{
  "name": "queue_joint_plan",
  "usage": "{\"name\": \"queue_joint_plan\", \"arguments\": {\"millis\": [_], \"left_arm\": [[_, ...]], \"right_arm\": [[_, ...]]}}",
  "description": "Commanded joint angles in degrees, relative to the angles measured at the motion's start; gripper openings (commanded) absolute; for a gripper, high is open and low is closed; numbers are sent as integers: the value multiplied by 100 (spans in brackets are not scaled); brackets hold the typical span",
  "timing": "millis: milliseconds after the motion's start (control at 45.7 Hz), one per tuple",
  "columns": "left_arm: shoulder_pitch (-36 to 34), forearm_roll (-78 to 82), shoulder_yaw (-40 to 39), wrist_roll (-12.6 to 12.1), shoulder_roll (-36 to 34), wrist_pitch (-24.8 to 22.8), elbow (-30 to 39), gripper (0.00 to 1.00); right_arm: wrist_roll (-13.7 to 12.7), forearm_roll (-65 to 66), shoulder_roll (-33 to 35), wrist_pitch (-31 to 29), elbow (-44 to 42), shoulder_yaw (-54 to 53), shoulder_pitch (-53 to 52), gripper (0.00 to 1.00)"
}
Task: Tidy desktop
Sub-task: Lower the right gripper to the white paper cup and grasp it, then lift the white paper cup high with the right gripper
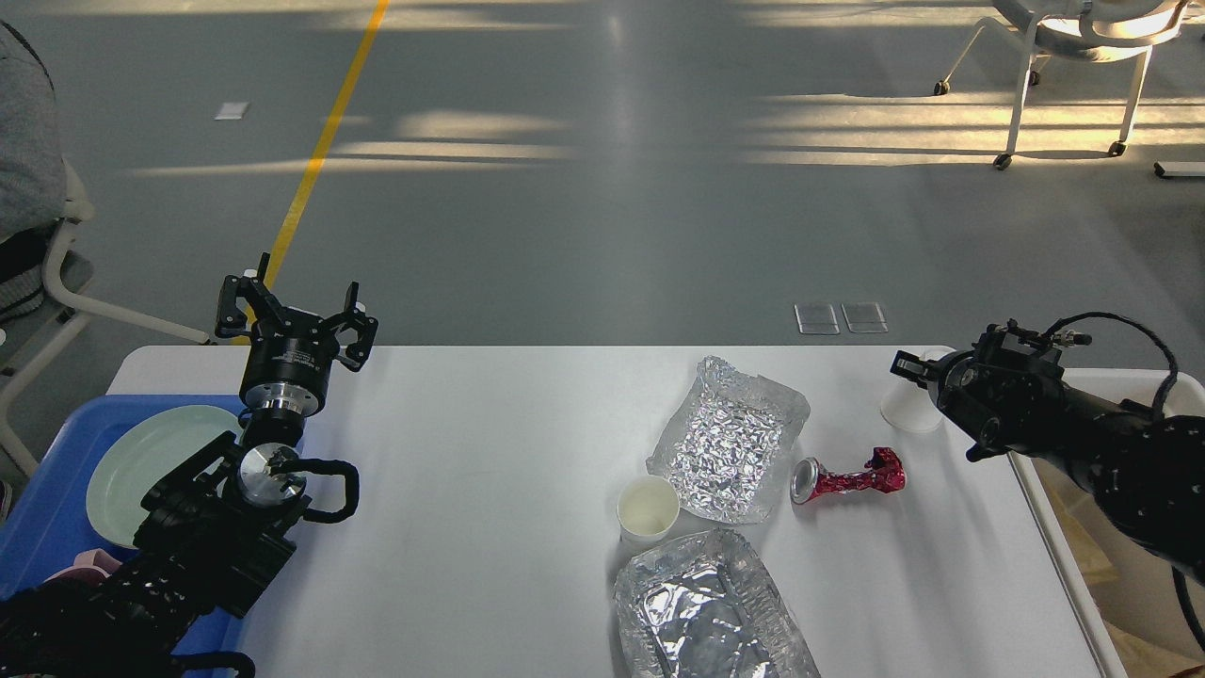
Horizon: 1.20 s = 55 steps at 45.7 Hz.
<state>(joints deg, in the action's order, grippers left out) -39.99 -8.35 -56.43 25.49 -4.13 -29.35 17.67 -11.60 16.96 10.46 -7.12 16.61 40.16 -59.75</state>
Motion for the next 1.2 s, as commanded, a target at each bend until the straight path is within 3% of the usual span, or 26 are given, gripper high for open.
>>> {"name": "queue_joint_plan", "arguments": {"millis": [0, 109, 459, 853, 1182], "left_arm": [[0, 0, 0, 0, 0, 0, 0, 100], [0, 0, 0, 0, 0, 0, 0, 100], [0, 0, 0, 0, 0, 0, 0, 100], [0, 0, 0, 0, 0, 0, 0, 100], [0, 0, 0, 0, 0, 0, 0, 100]], "right_arm": [[0, 0, 9, -9, 0, 0, -2, 56], [9, 0, 9, -9, 0, 0, -2, 50], [0, 0, 44, -18, 18, 0, -2, 42], [9, 0, 62, -53, 114, -9, -195, 41], [9, 0, 299, -141, 158, 18, -1003, 43]]}}
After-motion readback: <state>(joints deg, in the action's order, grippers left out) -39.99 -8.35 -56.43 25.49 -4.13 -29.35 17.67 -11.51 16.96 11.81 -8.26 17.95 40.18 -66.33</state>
